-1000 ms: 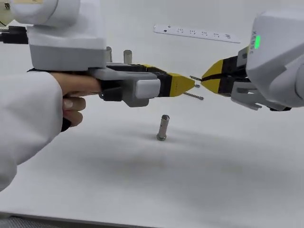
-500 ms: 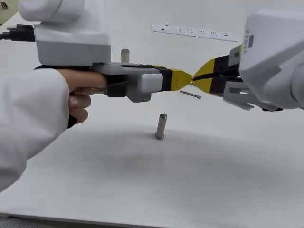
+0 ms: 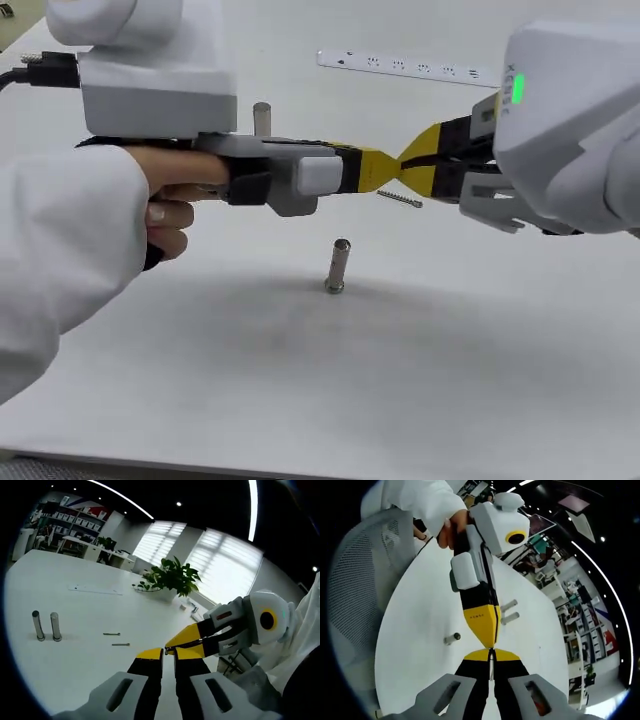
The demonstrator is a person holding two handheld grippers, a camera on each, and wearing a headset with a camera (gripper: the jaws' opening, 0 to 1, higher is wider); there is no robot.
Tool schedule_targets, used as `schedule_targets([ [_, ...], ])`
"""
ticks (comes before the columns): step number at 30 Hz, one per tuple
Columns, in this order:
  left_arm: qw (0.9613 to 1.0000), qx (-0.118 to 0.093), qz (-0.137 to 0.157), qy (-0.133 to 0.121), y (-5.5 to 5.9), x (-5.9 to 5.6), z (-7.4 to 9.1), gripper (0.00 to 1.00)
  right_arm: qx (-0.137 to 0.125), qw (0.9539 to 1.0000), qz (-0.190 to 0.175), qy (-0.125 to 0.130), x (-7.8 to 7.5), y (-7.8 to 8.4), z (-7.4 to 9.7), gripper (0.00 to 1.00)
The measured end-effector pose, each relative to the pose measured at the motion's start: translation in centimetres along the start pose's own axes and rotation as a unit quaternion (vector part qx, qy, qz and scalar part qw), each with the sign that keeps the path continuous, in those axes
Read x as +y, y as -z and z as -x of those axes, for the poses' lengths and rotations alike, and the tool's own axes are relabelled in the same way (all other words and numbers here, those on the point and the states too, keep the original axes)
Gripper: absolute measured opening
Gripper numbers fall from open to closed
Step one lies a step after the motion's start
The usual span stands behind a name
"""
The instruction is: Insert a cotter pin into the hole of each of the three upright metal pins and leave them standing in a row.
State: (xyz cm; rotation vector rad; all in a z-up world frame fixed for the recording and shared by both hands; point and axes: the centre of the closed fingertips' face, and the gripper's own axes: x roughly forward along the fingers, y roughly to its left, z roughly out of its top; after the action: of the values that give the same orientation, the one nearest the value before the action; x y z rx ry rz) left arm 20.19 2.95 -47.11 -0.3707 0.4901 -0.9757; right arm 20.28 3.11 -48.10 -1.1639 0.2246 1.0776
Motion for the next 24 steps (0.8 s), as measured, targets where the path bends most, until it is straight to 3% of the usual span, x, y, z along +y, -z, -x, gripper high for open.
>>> schedule_targets([
  [24, 0.9999, 0.007, 0.010, -0.001, -0.05, 0.45, 0.42, 0.00, -0.014, 0.9998, -0.012, -0.004, 0.02, -0.71, 0.09, 0.00],
])
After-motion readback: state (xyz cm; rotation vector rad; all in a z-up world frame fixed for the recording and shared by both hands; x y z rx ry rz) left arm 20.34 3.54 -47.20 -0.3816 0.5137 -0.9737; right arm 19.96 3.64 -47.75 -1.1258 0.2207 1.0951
